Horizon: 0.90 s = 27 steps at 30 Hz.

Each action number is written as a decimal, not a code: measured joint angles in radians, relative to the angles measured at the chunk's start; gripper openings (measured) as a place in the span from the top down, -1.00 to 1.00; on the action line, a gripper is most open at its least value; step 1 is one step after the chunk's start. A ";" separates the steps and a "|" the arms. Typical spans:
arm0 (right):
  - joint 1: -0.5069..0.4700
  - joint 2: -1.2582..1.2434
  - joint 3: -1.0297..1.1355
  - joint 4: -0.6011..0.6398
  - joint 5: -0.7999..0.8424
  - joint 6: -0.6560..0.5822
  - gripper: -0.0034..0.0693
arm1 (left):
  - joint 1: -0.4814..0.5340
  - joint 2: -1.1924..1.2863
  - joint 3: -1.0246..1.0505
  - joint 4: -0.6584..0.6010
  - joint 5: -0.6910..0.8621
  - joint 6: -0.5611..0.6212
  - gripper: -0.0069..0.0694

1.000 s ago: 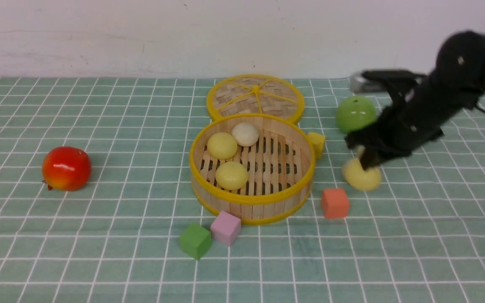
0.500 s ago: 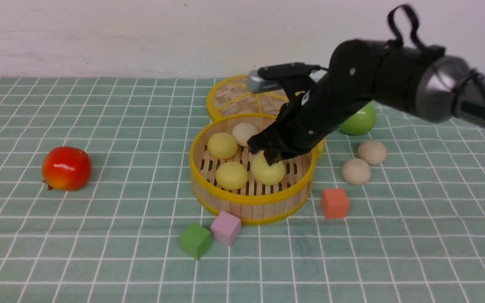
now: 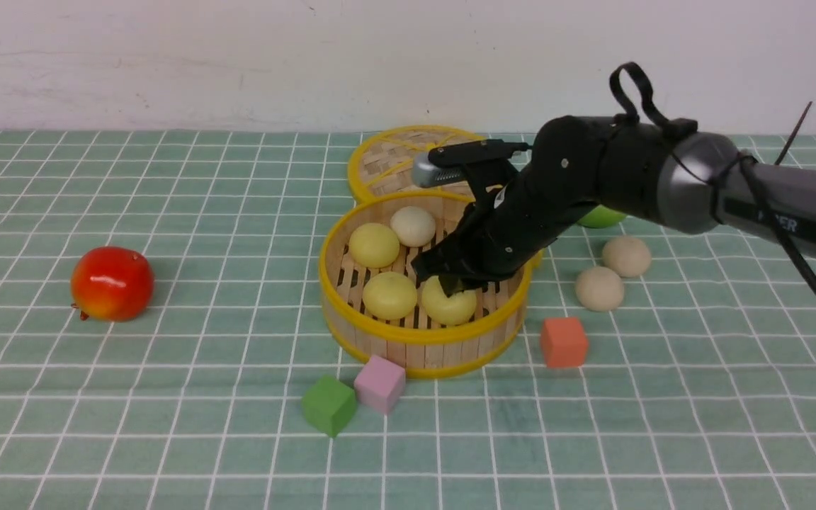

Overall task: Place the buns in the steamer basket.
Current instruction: Use the right arm to put the steamed stuffed bun into the steamer, then use the right arm to grab a steamed stuffed bun

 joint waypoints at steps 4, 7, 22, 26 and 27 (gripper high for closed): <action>-0.005 -0.051 -0.025 -0.008 0.056 0.000 0.08 | 0.000 0.000 0.000 0.000 0.000 0.000 0.46; -0.024 -0.086 -0.067 -0.038 0.110 0.000 -0.17 | 0.000 0.000 0.000 0.000 0.000 0.000 0.44; -0.293 -0.033 -0.122 -0.142 0.290 0.078 -0.11 | 0.000 0.000 0.000 0.000 0.000 0.000 0.44; -0.308 0.012 -0.121 -0.130 0.268 0.078 0.00 | 0.000 0.000 0.000 0.000 0.000 0.000 0.44; -0.308 0.023 -0.121 -0.129 0.264 0.078 0.04 | 0.000 0.000 0.000 0.000 0.000 0.000 0.43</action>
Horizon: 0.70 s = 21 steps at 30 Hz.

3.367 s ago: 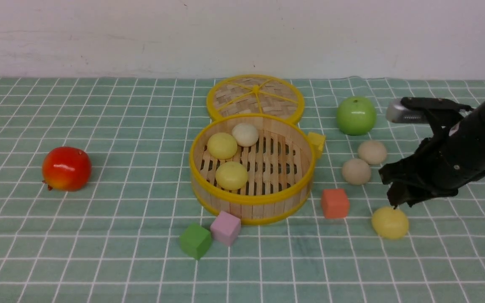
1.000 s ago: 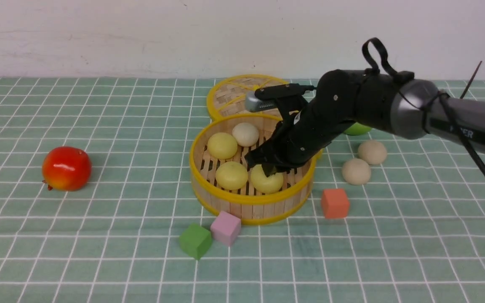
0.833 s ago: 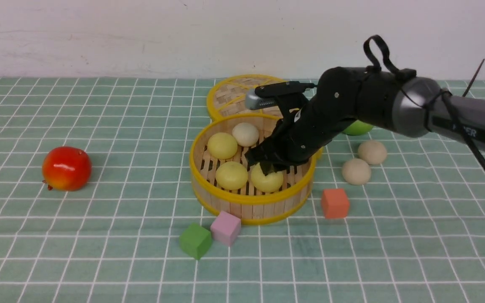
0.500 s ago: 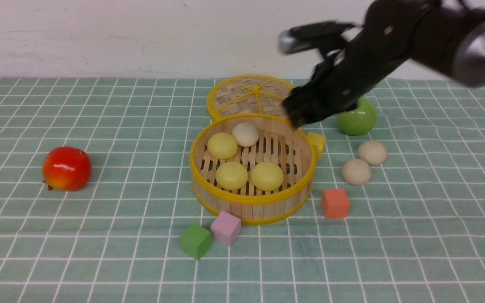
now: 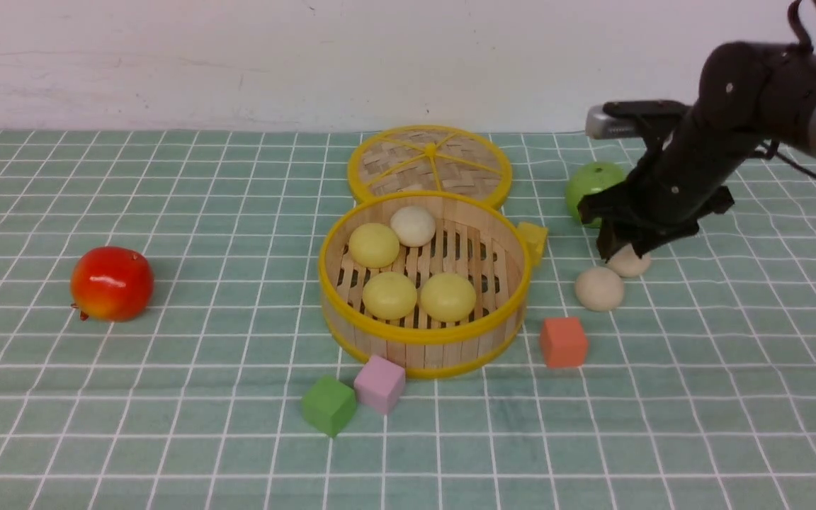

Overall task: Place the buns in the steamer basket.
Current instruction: Use the right arm to grab a steamed stuffed bun

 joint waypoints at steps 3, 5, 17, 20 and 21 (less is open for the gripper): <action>0.000 0.021 0.000 0.008 -0.003 0.000 0.10 | 0.000 0.000 0.000 0.000 0.000 0.000 0.43; 0.000 0.029 0.000 0.013 -0.004 0.000 0.11 | 0.000 0.000 0.000 0.000 0.000 0.000 0.43; 0.000 0.082 0.000 0.022 -0.026 0.000 0.31 | 0.000 0.000 0.000 0.000 0.000 0.000 0.43; 0.000 0.081 -0.001 0.024 -0.026 0.000 0.61 | 0.000 0.000 0.000 0.000 0.000 0.000 0.43; 0.000 0.081 -0.001 0.025 -0.026 0.000 0.63 | 0.000 0.000 0.000 0.000 0.000 0.000 0.43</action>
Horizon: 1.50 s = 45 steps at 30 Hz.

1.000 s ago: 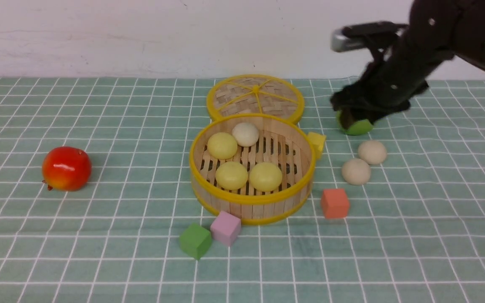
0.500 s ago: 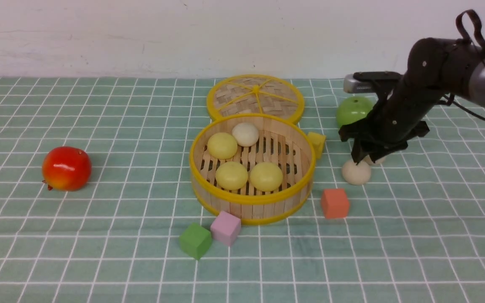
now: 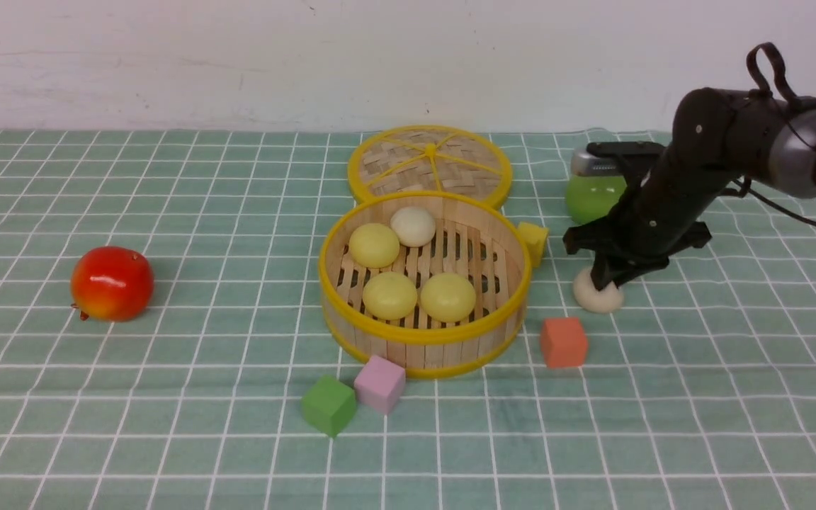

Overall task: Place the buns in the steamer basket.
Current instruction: Use the right arm to grab a steamed stuffed bun, then use the right arm to put the steamed stuffed bun into the steamer

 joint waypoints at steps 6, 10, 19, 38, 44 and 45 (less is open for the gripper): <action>0.000 -0.038 -0.029 0.019 0.023 -0.006 0.88 | 0.000 0.000 0.000 0.000 0.000 0.000 0.42; 0.016 -0.075 -0.099 0.098 0.032 -0.059 0.88 | 0.000 0.000 0.000 0.000 0.000 0.000 0.41; 0.177 -0.064 -0.180 0.261 -0.026 -0.197 0.88 | 0.000 0.000 0.000 0.000 0.000 0.000 0.39; 0.239 0.092 -0.179 0.255 -0.158 -0.244 0.77 | 0.000 0.000 0.000 0.000 0.000 0.000 0.36; 0.239 0.081 -0.179 0.247 -0.157 -0.232 0.24 | 0.000 0.000 0.000 0.000 0.000 0.000 0.36; 0.238 0.075 -0.179 0.243 -0.156 -0.229 0.11 | 0.000 0.000 0.000 0.000 0.000 0.000 0.36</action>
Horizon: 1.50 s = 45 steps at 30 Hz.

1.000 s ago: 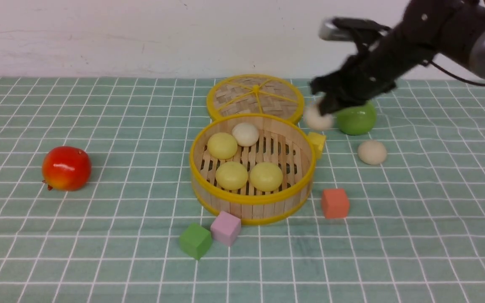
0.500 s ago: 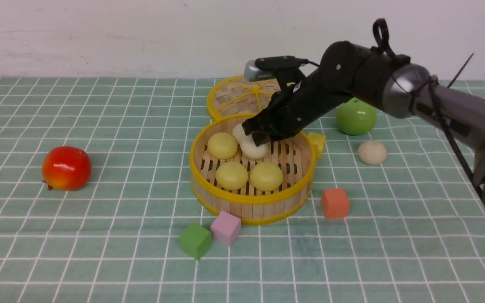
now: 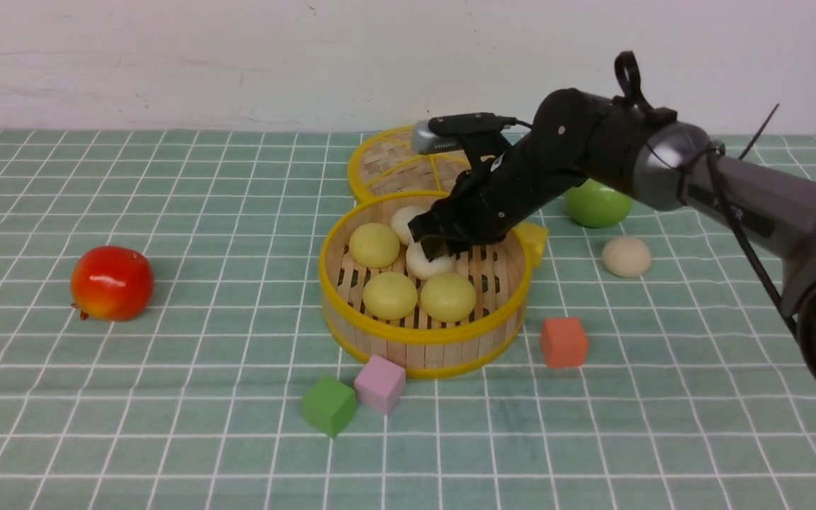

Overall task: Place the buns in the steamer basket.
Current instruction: Use the right arm to put the steamed stuffed bun into the steamer, then use the right arm to grab a steamed stuffed bun

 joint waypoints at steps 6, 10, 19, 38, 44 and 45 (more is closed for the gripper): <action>-0.033 -0.087 -0.012 -0.041 0.036 0.001 -0.46 | 0.000 0.000 0.000 0.000 0.000 0.000 0.36; -0.085 -0.146 -0.022 -0.135 0.085 0.005 -0.51 | 0.000 0.000 0.000 0.000 0.000 0.000 0.36; -0.242 -0.125 -0.019 -0.287 0.255 0.210 -0.32 | 0.000 0.000 0.000 0.000 0.000 0.000 0.36; -0.297 0.002 -0.018 -0.317 0.133 0.308 0.22 | 0.000 0.000 0.000 0.000 0.000 0.000 0.36; -0.297 0.031 -0.018 -0.318 0.125 0.311 0.22 | 0.000 0.000 0.000 0.000 0.000 0.000 0.36; -0.297 0.036 -0.018 -0.318 0.125 0.311 0.23 | 0.000 0.000 0.000 0.000 0.000 0.000 0.36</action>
